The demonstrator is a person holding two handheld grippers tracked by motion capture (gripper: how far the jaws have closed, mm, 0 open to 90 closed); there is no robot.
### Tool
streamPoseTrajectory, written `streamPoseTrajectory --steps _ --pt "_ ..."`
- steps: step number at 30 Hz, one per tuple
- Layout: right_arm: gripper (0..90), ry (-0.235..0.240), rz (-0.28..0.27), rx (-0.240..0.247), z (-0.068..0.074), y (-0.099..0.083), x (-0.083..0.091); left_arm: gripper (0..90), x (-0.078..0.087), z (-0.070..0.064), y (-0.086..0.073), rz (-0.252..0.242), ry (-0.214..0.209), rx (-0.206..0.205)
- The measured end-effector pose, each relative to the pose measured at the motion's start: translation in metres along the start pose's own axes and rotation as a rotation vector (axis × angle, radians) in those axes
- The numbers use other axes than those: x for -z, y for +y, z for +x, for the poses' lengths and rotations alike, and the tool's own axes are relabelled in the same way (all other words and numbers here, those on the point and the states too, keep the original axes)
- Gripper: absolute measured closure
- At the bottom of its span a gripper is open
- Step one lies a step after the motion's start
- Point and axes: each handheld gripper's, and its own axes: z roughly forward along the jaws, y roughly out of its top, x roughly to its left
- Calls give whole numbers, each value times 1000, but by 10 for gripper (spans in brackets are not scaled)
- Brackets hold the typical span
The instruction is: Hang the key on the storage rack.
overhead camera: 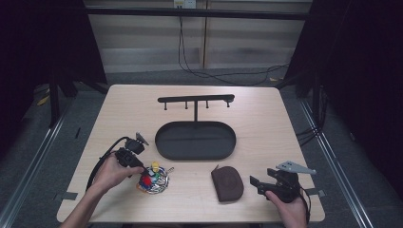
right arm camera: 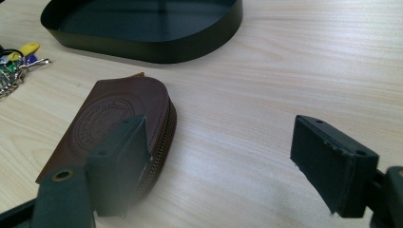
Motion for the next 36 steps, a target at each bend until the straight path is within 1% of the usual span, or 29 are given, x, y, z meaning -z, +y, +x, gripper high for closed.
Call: streamPoseTrajectory --steps 2,5,7,8,15,16,17,18,19,20,23,25,26,27,33,36 --pt "201 0 3 -3 0 0 0 701 0 1 0 -1 -12 10" --pt "201 -3 4 -1 0 0 0 744 -1 4 1 5 -42 5" --pt "201 -4 5 -1 0 0 0 765 -1 6 1 10 -65 12" --pt "201 -5 5 -1 0 0 0 784 -1 6 2 12 -73 9" --pt "209 -12 7 -3 0 0 -1 804 -1 8 2 14 -78 18" --pt "217 -21 -15 8 1 1 1 869 -3 9 2 22 -61 19" --pt "217 -25 -17 8 1 1 2 871 -4 11 2 32 -61 20" --pt "217 -25 -17 8 1 1 2 870 -4 11 2 32 -61 20" --pt "217 -21 -10 5 1 0 1 870 -6 11 2 41 -54 19" --pt "217 -20 -7 2 0 0 1 870 -7 10 3 38 -49 15" --pt "217 -19 -2 -3 0 0 0 871 -6 10 3 35 -57 19" --pt "217 -20 -2 0 0 0 0 872 -6 11 3 40 -61 18" --pt "217 -19 -1 -1 0 0 0 872 -5 11 3 35 -64 23" --pt "217 -18 2 -1 0 0 0 872 -3 12 3 30 -76 23" --pt "217 -24 5 -9 -1 0 -1 874 4 12 1 24 -75 20" --pt "217 -24 7 -9 -1 0 -1 874 8 12 1 15 -83 17"
